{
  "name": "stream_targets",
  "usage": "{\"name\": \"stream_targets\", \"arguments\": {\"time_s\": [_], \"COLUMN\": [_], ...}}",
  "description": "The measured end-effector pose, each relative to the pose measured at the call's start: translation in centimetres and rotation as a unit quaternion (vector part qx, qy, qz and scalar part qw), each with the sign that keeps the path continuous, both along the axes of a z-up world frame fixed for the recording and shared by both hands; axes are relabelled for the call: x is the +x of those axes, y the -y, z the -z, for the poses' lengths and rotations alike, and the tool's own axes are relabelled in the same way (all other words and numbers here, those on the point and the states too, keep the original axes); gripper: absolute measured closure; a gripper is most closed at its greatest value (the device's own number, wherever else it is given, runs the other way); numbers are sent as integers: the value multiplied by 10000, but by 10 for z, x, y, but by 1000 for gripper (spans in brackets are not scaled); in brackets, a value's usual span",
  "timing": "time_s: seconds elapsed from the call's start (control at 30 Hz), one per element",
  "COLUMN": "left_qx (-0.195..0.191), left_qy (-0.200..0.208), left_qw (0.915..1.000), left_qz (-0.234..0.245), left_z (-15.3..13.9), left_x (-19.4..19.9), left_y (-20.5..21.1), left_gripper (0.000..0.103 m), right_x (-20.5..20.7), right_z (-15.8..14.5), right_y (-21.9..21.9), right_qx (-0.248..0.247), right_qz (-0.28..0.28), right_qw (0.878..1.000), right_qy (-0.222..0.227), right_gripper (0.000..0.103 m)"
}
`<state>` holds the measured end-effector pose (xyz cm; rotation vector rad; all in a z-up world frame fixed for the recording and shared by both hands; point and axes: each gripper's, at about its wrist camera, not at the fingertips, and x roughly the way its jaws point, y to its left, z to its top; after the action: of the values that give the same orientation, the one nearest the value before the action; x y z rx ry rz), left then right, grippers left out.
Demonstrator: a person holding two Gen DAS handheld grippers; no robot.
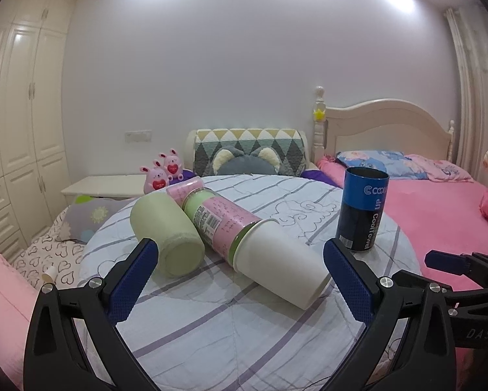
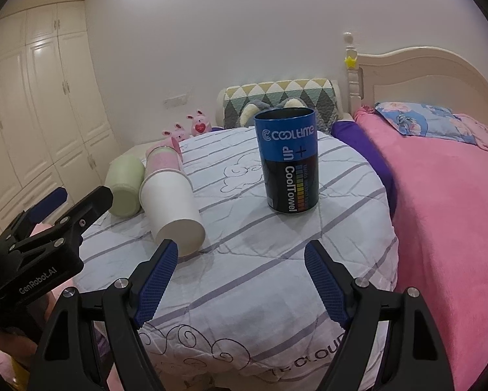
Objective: Flip cup upright
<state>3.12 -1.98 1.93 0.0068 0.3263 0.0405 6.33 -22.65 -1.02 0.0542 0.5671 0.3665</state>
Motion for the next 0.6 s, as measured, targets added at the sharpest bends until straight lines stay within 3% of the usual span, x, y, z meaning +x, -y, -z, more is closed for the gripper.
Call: {"name": "stream_targets", "arguments": {"time_s": [0.6], "left_qx": [149], "left_qy": [84], "left_qw": [9999], "left_qz": [23], "left_z": [-1], "left_x": [2], "left_y": [2], "left_gripper": [0], "right_x": [-2], "right_z": [3], "right_y": [-2], "right_qx": [-88], "right_qz": [-29], "right_qw": [9999], "right_qy": [-36], "right_gripper": [21]}}
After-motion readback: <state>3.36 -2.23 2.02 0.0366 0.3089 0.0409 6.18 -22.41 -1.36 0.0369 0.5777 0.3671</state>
